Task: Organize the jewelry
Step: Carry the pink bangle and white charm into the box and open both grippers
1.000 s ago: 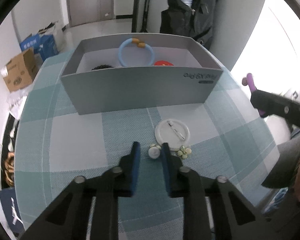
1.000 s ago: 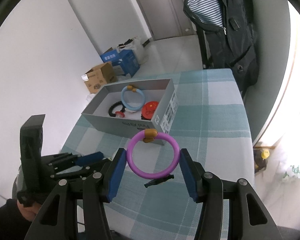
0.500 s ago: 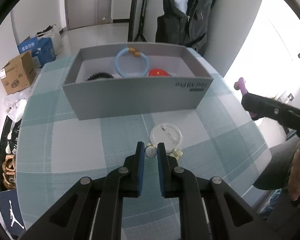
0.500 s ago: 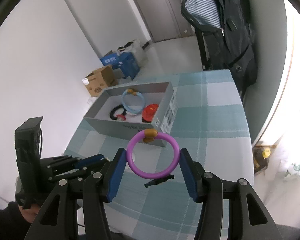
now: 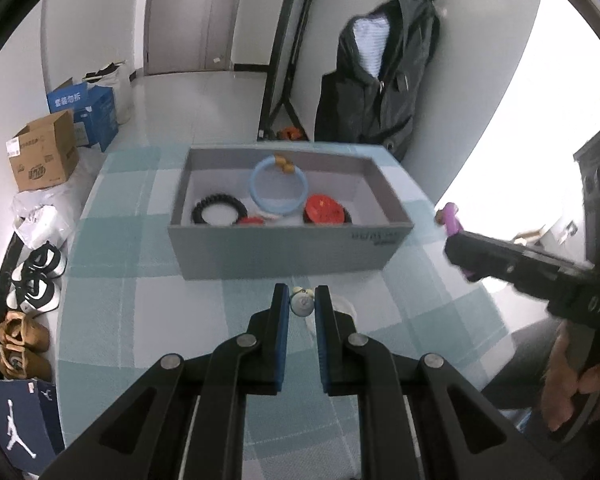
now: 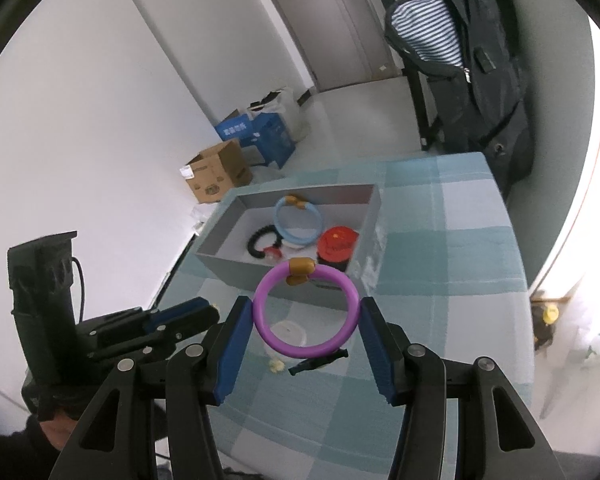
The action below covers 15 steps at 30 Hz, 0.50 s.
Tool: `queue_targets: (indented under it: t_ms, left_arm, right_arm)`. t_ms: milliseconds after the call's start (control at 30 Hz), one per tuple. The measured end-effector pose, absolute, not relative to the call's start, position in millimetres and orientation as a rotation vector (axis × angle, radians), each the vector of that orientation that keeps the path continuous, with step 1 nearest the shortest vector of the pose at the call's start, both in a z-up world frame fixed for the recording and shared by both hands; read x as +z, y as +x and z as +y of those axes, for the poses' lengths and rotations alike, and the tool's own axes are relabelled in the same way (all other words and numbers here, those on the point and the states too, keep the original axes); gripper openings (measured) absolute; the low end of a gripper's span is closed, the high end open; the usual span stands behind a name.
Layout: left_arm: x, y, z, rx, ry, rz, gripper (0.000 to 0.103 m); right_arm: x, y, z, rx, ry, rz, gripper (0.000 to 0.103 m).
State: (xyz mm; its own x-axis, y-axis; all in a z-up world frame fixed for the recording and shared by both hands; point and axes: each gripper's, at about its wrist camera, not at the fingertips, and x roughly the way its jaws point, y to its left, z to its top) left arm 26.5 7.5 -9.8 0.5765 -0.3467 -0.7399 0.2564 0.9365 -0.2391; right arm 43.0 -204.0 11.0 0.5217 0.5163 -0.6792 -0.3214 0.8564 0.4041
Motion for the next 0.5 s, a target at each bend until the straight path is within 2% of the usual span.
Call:
queue_targets:
  t_ms: [500]
  left_arm:
    - [20, 76, 35, -0.29, -0.201, 0.868, 0.008]
  right_arm:
    - [43, 101, -173, 0.624, 0.199, 0.85, 0.053]
